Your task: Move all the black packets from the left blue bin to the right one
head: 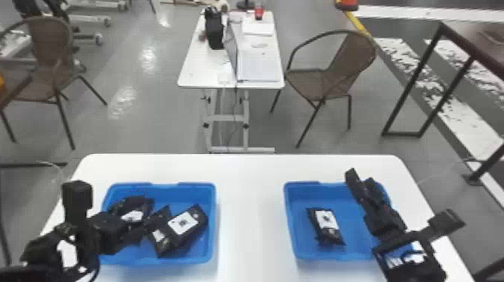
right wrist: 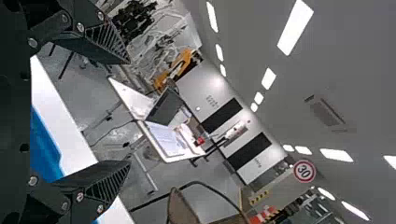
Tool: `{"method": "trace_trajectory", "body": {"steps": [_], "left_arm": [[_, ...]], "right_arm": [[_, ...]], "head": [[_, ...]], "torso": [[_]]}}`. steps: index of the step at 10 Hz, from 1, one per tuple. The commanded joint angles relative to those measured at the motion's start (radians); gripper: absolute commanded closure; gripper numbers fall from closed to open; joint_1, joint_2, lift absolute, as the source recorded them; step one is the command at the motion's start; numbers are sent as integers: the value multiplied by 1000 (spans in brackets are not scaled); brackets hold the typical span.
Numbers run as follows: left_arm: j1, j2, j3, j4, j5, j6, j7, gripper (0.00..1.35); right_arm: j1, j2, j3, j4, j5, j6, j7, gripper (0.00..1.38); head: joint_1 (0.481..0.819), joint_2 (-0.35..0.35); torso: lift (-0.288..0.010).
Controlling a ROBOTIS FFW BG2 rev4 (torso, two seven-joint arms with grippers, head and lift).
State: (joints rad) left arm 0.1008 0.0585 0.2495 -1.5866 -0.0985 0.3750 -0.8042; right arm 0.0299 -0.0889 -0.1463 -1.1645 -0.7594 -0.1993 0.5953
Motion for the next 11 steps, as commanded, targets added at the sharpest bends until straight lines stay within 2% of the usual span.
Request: {"method": "trace_trajectory", "body": {"steps": [1, 2, 4, 5, 10, 11], "left_arm": [[-53, 49, -36, 25, -121, 88, -53, 357], [-98, 52, -42, 66, -216, 102, -119, 357], [-188, 15, -44, 175, -403, 84, -231, 357], [-220, 6, -56, 231, -464, 58, -253, 357], [-323, 11, -93, 491, -497, -91, -234, 363], [-328, 11, -99, 501, -526, -93, -224, 363]], "right_arm": [[36, 9, -2, -93, -6, 3, 0, 266], [47, 18, -1, -129, -6, 12, 1, 268], [56, 34, 2, -164, -6, 23, 1, 268], [56, 35, 13, -164, -9, 24, 1, 268], [67, 40, 21, -165, -18, 32, 1, 268], [67, 41, 22, -165, -21, 32, 1, 268]], "head": [[695, -60], [695, -57], [695, -40], [695, -38], [695, -51], [695, -54]], "torso": [[0], [0], [0], [0], [0], [0]]}}
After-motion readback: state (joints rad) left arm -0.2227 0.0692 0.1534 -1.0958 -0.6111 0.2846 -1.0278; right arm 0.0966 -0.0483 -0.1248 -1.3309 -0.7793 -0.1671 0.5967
